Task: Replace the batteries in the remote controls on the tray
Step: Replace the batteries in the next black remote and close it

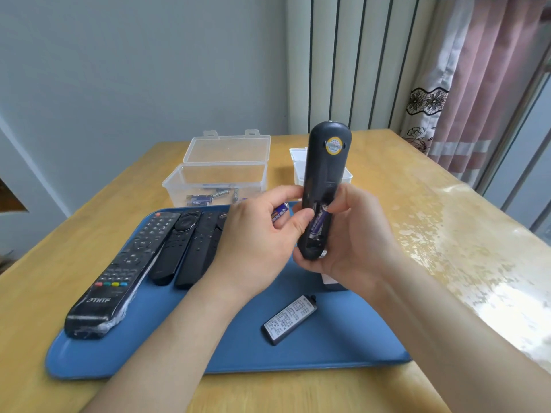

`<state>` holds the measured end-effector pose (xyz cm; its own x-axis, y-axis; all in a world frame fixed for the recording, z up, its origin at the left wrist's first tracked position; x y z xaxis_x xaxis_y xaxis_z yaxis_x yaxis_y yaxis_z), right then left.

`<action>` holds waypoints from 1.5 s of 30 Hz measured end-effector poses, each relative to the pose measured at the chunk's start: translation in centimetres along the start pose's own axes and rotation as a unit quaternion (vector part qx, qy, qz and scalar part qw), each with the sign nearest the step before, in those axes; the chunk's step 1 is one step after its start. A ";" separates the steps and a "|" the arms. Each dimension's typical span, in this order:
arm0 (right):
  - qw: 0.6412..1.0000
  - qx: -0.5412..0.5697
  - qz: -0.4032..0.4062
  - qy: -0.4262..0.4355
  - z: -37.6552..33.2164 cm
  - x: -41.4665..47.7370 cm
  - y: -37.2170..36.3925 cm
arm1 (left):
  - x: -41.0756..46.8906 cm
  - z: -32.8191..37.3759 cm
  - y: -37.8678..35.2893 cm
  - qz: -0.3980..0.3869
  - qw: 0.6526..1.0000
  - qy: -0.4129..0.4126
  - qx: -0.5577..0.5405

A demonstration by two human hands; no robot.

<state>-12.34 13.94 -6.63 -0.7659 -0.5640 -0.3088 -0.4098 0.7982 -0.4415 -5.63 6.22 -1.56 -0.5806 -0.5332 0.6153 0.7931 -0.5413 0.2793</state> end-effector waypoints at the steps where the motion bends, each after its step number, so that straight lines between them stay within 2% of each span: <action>1: 1.000 0.002 -0.012 0.000 -0.2 -0.1 -0.1 | -0.1 0.4 0.1 0.011 1.000 -0.016 0.004; 3: 1.000 -0.012 -0.028 -0.002 -0.3 -0.2 -0.2 | -0.5 1.2 0.4 0.027 0.998 -0.053 0.011; 9: 0.998 -0.032 -0.039 0.026 -0.4 -0.7 -0.7 | -0.8 2.7 0.5 0.036 0.977 -0.169 0.124; 13: 0.996 -0.053 -0.065 0.038 -0.2 -1.1 -1.5 | -0.8 2.1 0.3 0.035 0.978 -0.166 0.125; 18: 0.992 -0.051 -0.111 0.019 0.1 -1.6 -2.4 | -0.1 0.4 1.0 0.074 0.995 -0.068 0.020; 22: 0.997 -0.036 -0.065 0.039 -0.2 -1.1 -1.8 | 0.3 -0.6 1.3 0.085 0.993 0.026 -0.073; 23: 0.996 -0.054 -0.050 0.059 -0.3 -1.1 -1.6 | 0.4 -1.1 1.2 0.086 0.985 0.079 -0.130; 25: 0.987 -0.113 -0.022 0.114 -0.9 -1.1 -1.3 | 0.6 -2.5 1.2 0.097 0.945 0.205 -0.238; 28: 0.943 -0.244 0.038 0.222 -2.1 -1.3 -0.9 | 0.5 -4.5 1.2 0.104 0.882 0.337 -0.312; 29: 0.922 -0.291 0.056 0.252 -2.2 -1.3 -1.0 | 0.4 -4.9 1.2 0.098 0.873 0.360 -0.314; 31: 0.876 -0.373 0.079 0.296 -2.2 -1.3 -1.1 | 0.0 -5.4 0.9 0.065 0.886 0.378 -0.259; 35: 0.792 -0.492 0.094 0.349 -1.3 -1.4 -1.6 | -0.2 -5.9 0.1 -0.029 0.947 0.314 -0.062; 38: 0.739 -0.555 0.095 0.370 -0.8 -1.8 -2.2 | 0.3 -6.0 0.2 -0.056 0.971 0.226 0.051; 42: 0.665 -0.625 0.095 0.398 -0.1 -2.4 -3.4 | 0.1 -5.6 0.1 -0.108 0.961 0.154 0.201; 45: 0.619 -0.669 0.099 0.399 -1.0 -2.7 -3.5 | -0.3 -5.3 -0.4 -0.150 0.946 0.159 0.238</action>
<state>-9.33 12.87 -3.39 -0.6486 -0.5691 0.5054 0.0973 0.5966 0.7966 -6.73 3.17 -5.75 -0.7592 -0.6111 0.2240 0.5327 -0.3858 0.7532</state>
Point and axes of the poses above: each hand's wrist, its own x-axis towards the middle knuckle, its own y-axis out of the back of the hand, z = x × y, the point moved 8 cm from there along x, towards the middle knuckle, and after that the axes turned 15 degrees about z, right-handed, at the moved point
